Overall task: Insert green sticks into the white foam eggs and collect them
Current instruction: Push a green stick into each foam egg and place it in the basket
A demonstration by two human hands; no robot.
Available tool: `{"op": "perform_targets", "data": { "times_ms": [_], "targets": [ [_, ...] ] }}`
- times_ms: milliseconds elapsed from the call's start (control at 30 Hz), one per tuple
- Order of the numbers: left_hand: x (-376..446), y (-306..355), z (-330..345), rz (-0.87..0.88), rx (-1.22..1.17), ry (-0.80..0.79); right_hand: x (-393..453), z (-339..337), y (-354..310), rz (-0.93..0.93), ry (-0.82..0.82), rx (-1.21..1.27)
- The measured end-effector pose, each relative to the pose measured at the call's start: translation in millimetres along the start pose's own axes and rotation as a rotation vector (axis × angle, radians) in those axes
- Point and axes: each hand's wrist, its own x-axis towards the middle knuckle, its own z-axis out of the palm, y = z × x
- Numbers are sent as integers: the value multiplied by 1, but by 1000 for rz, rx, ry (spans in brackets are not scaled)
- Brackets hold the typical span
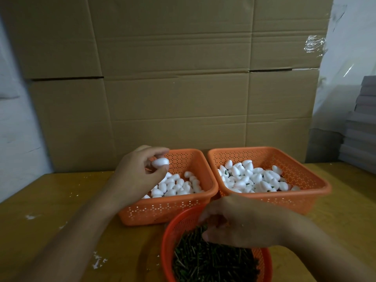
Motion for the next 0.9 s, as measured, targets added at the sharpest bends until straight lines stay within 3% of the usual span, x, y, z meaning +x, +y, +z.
{"op": "perform_targets", "data": {
  "times_ms": [367,900],
  "targets": [
    [-11,42,-5,77,-350,-327,1,3,2,-38,-14,28],
    [-15,51,-1,33,-489,-359,4,3,6,-33,-30,18]
  ]
}}
